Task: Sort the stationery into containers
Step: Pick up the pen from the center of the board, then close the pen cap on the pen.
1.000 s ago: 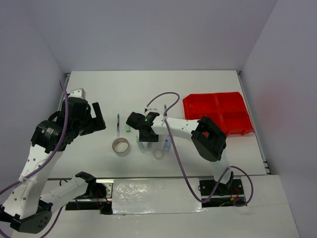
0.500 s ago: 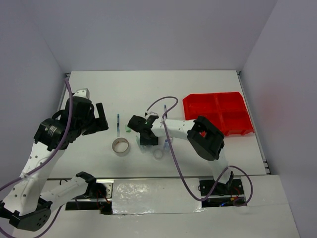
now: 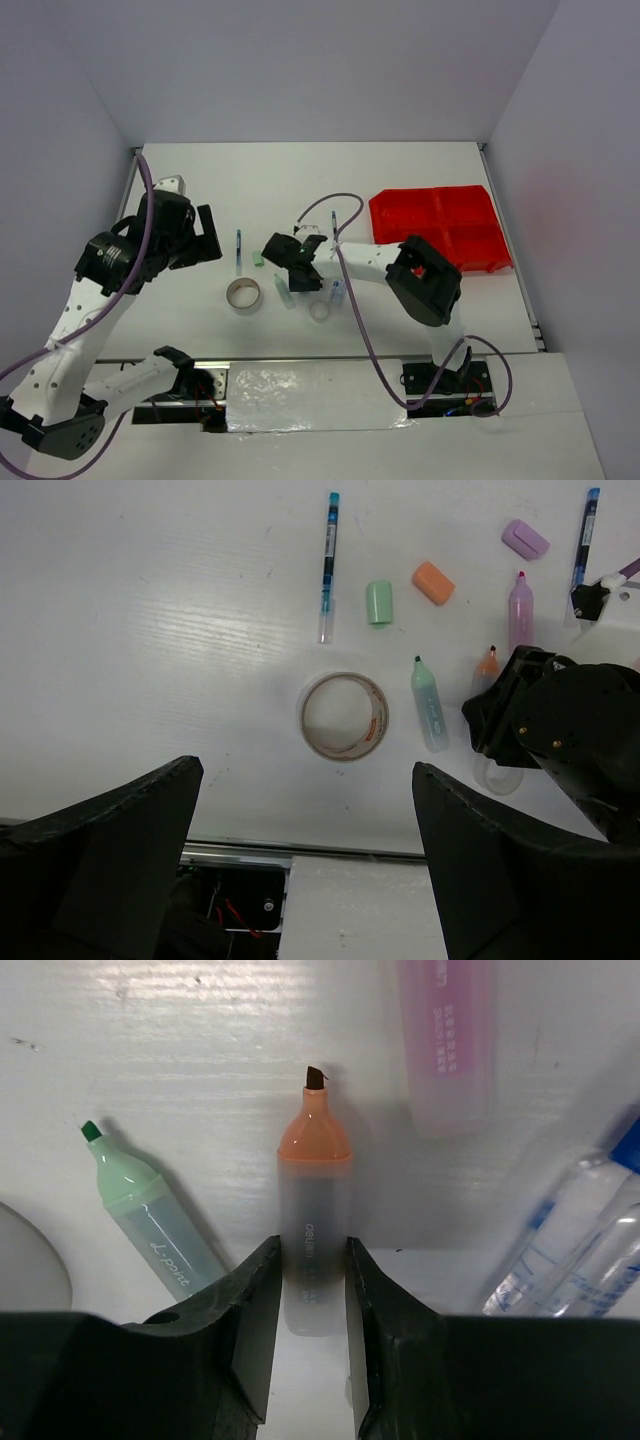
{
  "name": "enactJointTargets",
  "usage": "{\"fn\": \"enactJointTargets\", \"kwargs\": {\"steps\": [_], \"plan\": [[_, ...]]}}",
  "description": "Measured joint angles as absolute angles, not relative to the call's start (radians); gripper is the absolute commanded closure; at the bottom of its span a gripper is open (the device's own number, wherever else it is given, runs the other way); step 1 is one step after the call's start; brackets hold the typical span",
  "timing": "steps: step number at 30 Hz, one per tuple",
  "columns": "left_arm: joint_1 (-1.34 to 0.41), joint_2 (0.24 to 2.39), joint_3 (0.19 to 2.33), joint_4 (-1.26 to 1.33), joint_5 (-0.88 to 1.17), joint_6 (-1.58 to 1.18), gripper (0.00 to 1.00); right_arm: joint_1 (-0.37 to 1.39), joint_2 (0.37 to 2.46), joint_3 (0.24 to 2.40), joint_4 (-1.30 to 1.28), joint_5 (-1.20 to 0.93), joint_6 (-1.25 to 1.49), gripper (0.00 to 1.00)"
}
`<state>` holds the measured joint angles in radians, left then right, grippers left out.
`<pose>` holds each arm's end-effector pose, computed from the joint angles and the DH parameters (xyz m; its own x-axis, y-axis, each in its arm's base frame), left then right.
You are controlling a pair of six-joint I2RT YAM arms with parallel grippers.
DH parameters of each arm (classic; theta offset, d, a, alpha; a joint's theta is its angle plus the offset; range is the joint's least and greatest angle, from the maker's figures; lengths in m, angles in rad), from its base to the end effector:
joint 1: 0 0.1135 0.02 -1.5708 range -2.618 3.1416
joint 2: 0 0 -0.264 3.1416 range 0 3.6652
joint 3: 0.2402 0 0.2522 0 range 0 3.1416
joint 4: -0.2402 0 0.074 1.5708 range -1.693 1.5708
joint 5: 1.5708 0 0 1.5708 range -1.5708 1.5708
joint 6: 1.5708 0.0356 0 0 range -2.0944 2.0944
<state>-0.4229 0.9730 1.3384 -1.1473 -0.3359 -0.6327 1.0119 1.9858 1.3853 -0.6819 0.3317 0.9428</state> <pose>0.1463 -0.0530 0.3995 -0.6212 -0.3326 -0.7096 -0.2395 0.9427 -0.2323 0.2183 0.3271 0.1630 -0.9076 -0.0083 -0.4197 -0.0307 0.9984 0.0467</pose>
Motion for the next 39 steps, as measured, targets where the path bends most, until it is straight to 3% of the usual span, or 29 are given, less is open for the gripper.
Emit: {"fn": "enactJointTargets", "kwargs": {"steps": [6, 14, 19, 22, 25, 32, 39], "plan": [[-0.423, 1.058, 1.396, -1.143, -0.334, -0.664, 0.01, 1.01, 1.874, 1.407, -0.675, 0.385, 0.825, 0.98], [-0.427, 1.331, 1.474, -1.084, -0.282, -0.872, 0.01, 0.856, 1.34, 1.38, -0.676, 0.345, 0.725, 0.98], [-0.464, 1.596, 1.551, -1.112, -0.297, -1.102, 0.02, 0.801, 1.131, 1.319, -0.767, 0.318, 0.656, 0.97], [-0.509, 1.726, 1.621, -1.134, -0.321, -1.236, 0.05, 0.802, 1.036, 1.267, -0.826, 0.276, 0.626, 0.96], [-0.538, 1.812, 1.674, -1.147, -0.32, -1.328, 0.14, 0.802, 0.941, 1.238, -0.883, 0.244, 0.61, 0.96], [-0.545, 1.95, 1.684, -1.117, -0.294, -1.446, 0.16, 0.802, 0.793, 1.196, -0.917, 0.184, 0.576, 0.96], [-0.545, 1.972, 1.617, -1.008, -0.263, -1.474, 0.24, 0.802, 0.781, 1.176, -0.94, 0.113, 0.536, 0.96]]}}
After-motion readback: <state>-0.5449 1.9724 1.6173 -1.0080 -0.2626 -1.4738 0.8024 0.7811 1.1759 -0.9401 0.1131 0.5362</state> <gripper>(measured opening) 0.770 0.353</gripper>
